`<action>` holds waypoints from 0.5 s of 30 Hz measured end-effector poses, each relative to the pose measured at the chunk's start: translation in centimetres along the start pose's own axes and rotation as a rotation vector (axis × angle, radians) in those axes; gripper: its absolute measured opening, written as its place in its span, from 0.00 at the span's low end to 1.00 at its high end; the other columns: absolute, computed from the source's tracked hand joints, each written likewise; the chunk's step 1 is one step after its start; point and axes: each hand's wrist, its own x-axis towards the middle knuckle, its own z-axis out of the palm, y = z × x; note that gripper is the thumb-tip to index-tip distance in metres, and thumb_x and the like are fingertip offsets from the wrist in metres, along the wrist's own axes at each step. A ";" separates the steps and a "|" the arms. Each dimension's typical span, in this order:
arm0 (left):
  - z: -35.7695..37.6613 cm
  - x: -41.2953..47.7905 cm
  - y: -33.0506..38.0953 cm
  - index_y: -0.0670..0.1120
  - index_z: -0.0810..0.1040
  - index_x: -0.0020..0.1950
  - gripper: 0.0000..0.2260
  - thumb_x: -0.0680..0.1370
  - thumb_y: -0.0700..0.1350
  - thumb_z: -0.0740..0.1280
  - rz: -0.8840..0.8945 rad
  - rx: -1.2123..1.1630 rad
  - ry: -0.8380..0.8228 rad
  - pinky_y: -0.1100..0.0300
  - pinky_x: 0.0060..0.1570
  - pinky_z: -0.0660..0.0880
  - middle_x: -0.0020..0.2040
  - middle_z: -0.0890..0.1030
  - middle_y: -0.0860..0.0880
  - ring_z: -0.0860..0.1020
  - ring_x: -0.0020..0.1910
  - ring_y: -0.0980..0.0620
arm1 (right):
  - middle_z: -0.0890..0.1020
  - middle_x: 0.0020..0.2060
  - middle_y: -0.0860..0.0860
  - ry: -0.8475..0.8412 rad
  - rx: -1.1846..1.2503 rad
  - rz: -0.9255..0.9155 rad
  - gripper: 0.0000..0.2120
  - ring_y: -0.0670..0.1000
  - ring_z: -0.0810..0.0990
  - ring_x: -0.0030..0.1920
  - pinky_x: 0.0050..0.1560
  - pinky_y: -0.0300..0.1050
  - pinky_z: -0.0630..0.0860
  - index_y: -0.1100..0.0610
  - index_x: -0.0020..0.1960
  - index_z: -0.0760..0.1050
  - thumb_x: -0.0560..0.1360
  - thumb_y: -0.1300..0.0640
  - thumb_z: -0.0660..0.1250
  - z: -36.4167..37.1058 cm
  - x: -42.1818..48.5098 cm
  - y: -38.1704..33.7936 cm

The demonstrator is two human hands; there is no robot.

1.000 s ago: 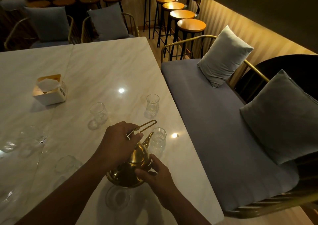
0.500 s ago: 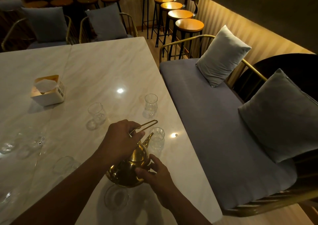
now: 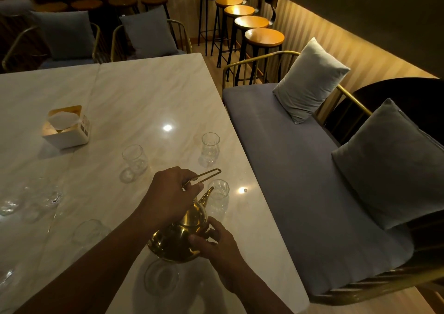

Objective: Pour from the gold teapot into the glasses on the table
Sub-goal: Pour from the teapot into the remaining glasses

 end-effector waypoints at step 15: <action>0.1 0.2 0.1 0.45 0.83 0.62 0.17 0.76 0.49 0.73 -0.011 -0.019 -0.013 0.63 0.49 0.73 0.55 0.83 0.48 0.78 0.48 0.57 | 0.71 0.69 0.50 0.016 -0.014 0.041 0.49 0.54 0.73 0.65 0.63 0.58 0.75 0.44 0.73 0.65 0.56 0.36 0.80 0.2 0.4 0.3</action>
